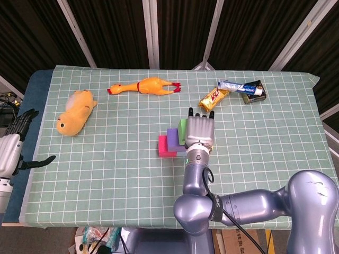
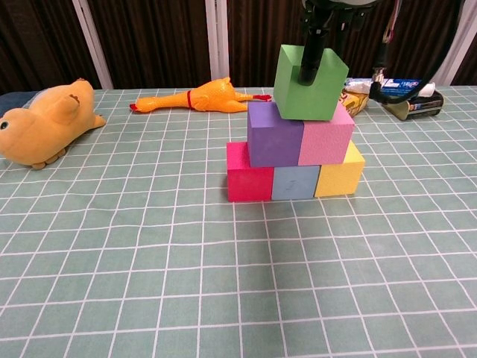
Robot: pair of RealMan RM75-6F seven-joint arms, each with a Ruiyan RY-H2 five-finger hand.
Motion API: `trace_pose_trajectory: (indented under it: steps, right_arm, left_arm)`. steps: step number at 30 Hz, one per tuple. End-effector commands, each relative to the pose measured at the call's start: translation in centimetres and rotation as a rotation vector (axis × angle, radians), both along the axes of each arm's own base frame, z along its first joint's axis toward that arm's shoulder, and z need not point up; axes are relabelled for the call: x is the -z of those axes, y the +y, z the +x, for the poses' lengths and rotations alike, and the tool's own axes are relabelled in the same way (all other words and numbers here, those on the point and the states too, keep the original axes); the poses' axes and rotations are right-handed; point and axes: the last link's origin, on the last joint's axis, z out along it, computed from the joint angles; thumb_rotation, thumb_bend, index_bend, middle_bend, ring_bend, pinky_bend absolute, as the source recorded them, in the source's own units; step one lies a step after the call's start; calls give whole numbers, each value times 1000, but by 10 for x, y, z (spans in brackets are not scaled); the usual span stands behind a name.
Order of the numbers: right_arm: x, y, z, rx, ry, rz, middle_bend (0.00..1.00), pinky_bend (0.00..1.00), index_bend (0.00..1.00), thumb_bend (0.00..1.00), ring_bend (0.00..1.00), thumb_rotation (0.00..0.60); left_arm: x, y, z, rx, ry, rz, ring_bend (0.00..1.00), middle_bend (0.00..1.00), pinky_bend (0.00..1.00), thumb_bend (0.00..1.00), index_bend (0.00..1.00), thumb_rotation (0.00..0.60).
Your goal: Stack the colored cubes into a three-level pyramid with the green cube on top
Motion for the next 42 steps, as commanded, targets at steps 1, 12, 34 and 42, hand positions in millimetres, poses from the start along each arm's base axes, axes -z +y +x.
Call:
trace_pose_trajectory:
  steps: [1,12,34,42]
  right_arm:
    - [0,0,0,0,-2,-1,359,0,0,403,248,600]
    - [2,0,-1,-5,8,-2,358,0,0,403,248,600]
    - [6,1,-3,-6,14,15,358,0,0,402,241,600]
    - [7,2,-3,-15,4,20,357,0,0,403,213,600]
  left_arm:
    - [0,0,0,0,-1,2,0,4,51,91,0,600]
    - [0,-1,1,4,-2,-1,0,4,51,91,0,600]
    - [0,0,0,1,0,-1,0,4,51,91,0,600]
    - [0,0,0,-2,1,-2,0,4,51,91,0,600]
